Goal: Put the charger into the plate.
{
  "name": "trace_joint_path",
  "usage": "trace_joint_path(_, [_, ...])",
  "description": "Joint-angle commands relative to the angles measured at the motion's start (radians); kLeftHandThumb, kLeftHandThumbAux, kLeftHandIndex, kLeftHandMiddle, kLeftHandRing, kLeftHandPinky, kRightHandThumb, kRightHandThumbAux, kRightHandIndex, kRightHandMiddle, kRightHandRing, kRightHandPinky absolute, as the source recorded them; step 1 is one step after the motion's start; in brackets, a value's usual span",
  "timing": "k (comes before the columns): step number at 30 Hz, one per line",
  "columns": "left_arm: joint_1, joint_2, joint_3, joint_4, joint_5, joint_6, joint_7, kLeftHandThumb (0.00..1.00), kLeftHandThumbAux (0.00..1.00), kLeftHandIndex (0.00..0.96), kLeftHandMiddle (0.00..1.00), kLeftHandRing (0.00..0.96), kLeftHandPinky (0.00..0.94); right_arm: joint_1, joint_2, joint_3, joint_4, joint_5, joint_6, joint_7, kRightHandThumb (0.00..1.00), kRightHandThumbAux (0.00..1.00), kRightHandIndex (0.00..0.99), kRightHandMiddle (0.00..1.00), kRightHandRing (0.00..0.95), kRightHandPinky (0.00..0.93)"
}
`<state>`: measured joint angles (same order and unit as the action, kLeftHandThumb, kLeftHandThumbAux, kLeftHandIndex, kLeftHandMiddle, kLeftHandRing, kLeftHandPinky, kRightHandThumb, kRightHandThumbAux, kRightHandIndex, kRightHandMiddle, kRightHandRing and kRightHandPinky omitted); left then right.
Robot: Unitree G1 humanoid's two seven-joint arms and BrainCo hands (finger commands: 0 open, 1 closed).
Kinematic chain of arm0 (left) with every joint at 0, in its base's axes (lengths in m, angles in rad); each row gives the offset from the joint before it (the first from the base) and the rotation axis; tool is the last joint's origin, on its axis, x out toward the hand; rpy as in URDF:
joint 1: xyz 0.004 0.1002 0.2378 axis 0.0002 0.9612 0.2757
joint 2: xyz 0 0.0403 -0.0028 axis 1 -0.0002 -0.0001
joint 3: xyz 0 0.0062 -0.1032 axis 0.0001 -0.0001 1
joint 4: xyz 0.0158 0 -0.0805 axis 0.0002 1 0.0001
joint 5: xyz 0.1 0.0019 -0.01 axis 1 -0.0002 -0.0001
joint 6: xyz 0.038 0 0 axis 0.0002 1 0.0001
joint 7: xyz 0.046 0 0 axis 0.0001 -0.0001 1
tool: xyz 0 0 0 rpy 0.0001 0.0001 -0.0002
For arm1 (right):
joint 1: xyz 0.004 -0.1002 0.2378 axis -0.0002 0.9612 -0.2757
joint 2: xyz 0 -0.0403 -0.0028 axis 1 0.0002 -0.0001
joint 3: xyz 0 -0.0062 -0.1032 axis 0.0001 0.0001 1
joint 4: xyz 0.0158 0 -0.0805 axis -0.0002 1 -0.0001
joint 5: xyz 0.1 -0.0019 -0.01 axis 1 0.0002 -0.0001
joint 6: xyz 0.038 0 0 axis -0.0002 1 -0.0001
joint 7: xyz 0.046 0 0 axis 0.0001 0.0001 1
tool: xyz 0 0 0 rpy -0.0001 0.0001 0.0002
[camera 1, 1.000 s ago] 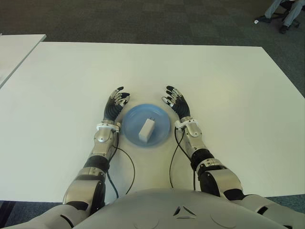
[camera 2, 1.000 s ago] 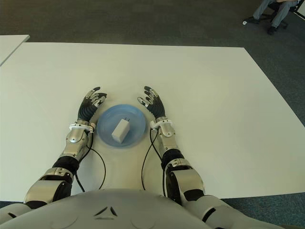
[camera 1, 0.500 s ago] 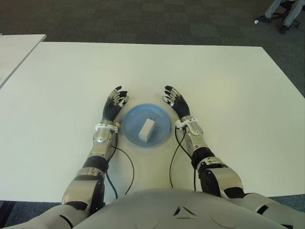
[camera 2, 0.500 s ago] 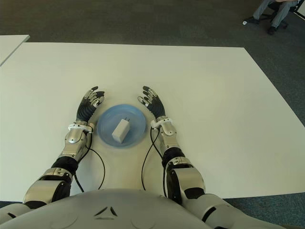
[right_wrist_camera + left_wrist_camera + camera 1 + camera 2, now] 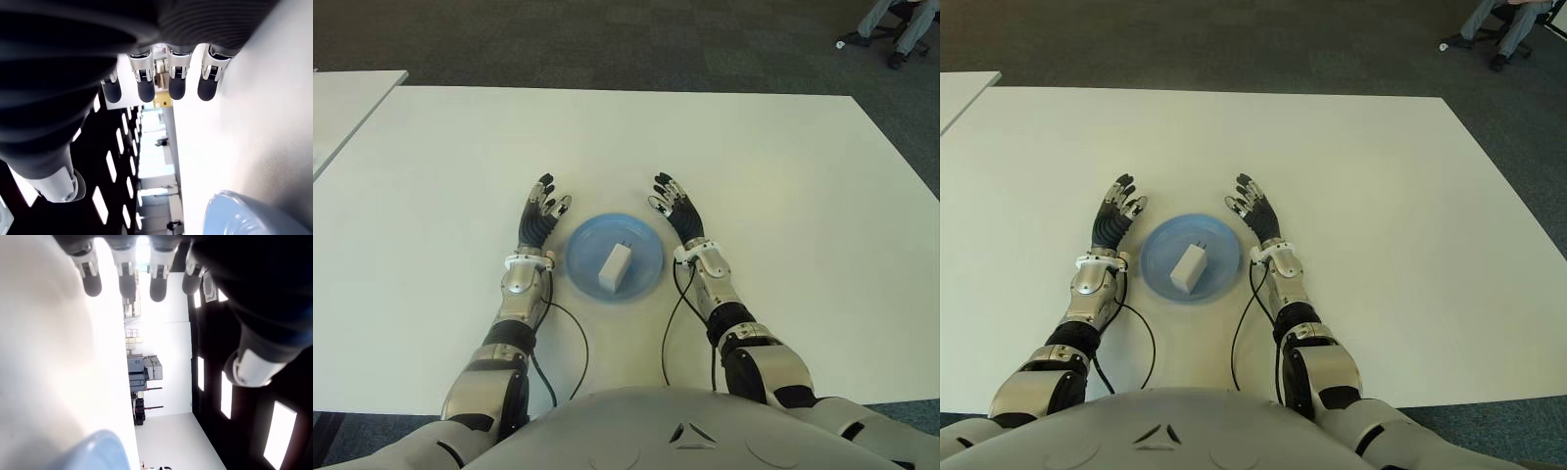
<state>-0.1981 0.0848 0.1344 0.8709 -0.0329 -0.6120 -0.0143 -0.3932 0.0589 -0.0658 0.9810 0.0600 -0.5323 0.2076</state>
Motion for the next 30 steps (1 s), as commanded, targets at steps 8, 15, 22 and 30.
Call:
trace_joint_path(8, [0.075,-0.025,0.010,0.036,0.007,0.057,0.062,0.044,0.617,0.000,0.003,0.001,0.000,0.045,0.012,-0.031,0.013,0.011,0.008,-0.072,0.000,0.650,0.000,0.000,0.000,0.000])
trace_joint_path(15, [0.081,-0.027,0.011,0.024,0.007,0.060,0.078,0.025,0.616,0.000,0.000,0.000,0.000,0.048,0.016,-0.036,0.013,0.003,-0.002,-0.101,0.000,0.642,0.000,0.000,0.000,0.000])
trace_joint_path(22, [0.086,-0.025,0.008,0.015,0.008,0.059,0.078,0.010,0.621,0.000,0.000,0.000,0.000,0.049,0.017,-0.035,0.014,0.004,-0.008,-0.105,0.000,0.637,0.000,0.000,0.000,0.000])
trace_joint_path(30, [0.090,-0.023,0.005,0.008,0.007,0.060,0.070,0.004,0.628,0.000,0.000,0.000,0.002,0.053,0.019,-0.036,0.014,0.003,-0.022,-0.111,0.000,0.636,0.000,0.000,0.000,0.000])
